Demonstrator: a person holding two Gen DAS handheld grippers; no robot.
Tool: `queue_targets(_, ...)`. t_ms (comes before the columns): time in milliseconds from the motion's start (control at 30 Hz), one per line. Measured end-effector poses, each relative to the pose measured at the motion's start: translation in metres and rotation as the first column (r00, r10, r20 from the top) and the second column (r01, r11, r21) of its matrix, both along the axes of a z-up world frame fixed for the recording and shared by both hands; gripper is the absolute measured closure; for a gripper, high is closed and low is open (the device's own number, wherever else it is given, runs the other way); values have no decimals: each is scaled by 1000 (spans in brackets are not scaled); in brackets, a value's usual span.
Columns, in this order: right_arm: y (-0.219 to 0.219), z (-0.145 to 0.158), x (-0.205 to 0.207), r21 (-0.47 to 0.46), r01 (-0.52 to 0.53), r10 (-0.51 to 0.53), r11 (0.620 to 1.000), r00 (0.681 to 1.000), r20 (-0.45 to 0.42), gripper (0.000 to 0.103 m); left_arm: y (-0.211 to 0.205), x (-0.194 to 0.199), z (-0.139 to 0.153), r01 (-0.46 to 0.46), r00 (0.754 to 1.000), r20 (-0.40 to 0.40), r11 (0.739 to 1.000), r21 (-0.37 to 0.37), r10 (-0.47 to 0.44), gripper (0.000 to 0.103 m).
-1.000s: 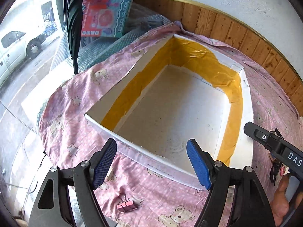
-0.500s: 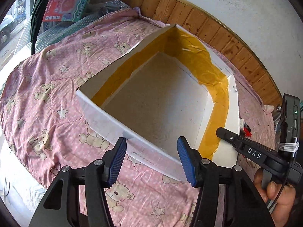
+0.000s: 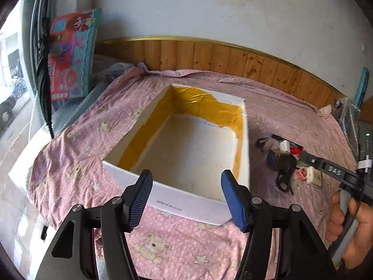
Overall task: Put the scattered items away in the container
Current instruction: 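Grasp the beige tissue pack with the right tool while the left tool grasps the gold box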
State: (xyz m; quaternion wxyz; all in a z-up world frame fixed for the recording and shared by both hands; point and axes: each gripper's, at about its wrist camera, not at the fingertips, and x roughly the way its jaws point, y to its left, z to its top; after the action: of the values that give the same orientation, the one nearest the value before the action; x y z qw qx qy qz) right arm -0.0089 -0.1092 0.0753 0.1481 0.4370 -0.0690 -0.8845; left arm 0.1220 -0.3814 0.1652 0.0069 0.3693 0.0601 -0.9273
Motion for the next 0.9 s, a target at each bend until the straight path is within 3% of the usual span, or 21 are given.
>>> queue_targets(67, 34, -21, -12, 62, 90, -92, 994, 995, 33, 49, 37, -12, -1, 151, 988, 19, 986, 75, -153, 28)
queue_targets(200, 78, -44, -29, 101, 154, -161, 983, 985, 66, 49, 122, -59, -29, 365, 917, 87, 907, 211, -389, 24)
queue_targets(300, 91, -54, -40, 111, 145, -153, 983, 985, 73, 48, 166, -105, -66, 375, 902, 145, 904, 205, -407, 24)
queue_targets(400, 97, -63, -50, 130, 147, -157, 981, 985, 70, 48, 188, -140, -98, 350, 908, 183, 922, 164, -378, 24)
queue_targets(500, 99, -70, -57, 104, 139, -145, 985, 988, 53, 40, 194, -168, -120, 324, 913, 214, 936, 140, -348, 24)
queue_targets(567, 99, -72, -59, 61, 111, -115, 992, 991, 61, 39, 193, -181, -129, 289, 926, 220, 951, 108, -306, 24)
queue_targets(667, 97, -74, -57, -5, 63, -62, 998, 994, 92, 38, 183, -190, -140, 275, 926, 221, 948, 159, -306, 24)
queue_targets(767, 97, -76, -57, -6, 61, -60, 998, 994, 91, 37, 177, -196, -147, 266, 924, 214, 935, 233, -316, 24)
queue_targets(900, 87, -76, -62, 5, 45, -45, 999, 996, 74, 34, 187, -202, -143, 258, 935, 193, 945, 200, -297, 24)
